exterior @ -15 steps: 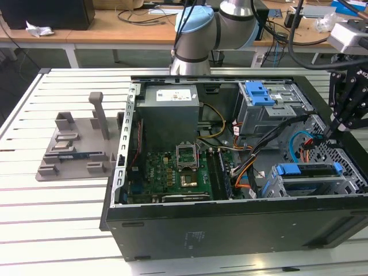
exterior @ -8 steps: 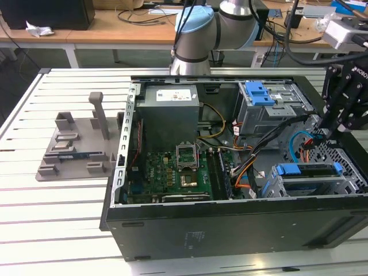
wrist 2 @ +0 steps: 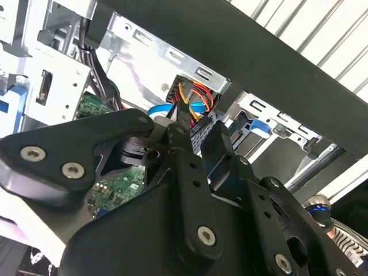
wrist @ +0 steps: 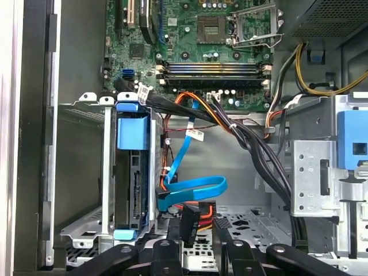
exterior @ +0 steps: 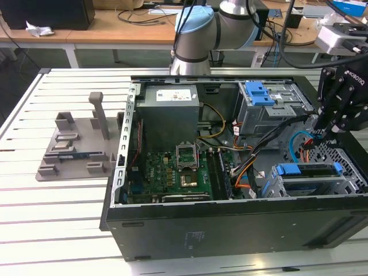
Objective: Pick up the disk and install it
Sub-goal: 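Insert the first disk wire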
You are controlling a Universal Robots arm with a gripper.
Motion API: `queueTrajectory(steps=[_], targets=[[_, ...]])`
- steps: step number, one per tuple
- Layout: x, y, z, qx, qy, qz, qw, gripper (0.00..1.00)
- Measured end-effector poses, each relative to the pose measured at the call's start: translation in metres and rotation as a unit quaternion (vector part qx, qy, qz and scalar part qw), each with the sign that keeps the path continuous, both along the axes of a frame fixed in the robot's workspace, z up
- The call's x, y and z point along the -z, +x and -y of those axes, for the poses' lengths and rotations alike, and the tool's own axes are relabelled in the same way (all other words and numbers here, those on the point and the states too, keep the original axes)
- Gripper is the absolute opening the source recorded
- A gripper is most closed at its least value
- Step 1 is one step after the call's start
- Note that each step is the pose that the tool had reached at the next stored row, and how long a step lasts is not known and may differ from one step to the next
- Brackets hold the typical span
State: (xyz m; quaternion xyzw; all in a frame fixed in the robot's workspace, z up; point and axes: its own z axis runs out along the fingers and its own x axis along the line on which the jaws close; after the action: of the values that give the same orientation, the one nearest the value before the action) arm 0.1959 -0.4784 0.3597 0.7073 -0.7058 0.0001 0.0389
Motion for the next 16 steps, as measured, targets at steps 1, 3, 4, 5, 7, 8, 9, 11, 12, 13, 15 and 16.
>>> queueTrajectory(steps=[1,3,4,5,7,8,9,11,12,13,15,16], targets=[[0.0016,0.0,0.0002,0.0,-0.0014,0.0,1.0,0.36],[0.0017,0.0,0.0004,0.0,-0.0019,0.0,1.0,0.36],[0.0018,0.0,0.0004,0.0,-0.0018,0.0,1.0,0.36],[0.0018,0.0,0.0004,0.0,-0.0019,0.0,1.0,0.36],[0.0019,0.0,0.0005,0.0,-0.0018,0.0,1.0,0.35],[0.0018,0.0,0.0005,0.0,-0.0018,0.0,1.0,0.28],[0.0018,0.0,0.0005,0.0,-0.0018,0.0,1.0,0.28],[0.0019,0.0,0.0006,0.0,-0.0018,0.0,1.0,0.16],[0.0018,0.0,0.0006,0.0,-0.0018,0.0,1.0,0.16],[0.0018,0.0,0.0006,0.0,-0.0018,0.0,1.0,0.16],[0.0018,0.0,0.0007,0.0,-0.0018,0.0,1.0,0.16],[0.0018,0.0,0.0007,0.0,-0.0018,0.0,1.0,0.16]])
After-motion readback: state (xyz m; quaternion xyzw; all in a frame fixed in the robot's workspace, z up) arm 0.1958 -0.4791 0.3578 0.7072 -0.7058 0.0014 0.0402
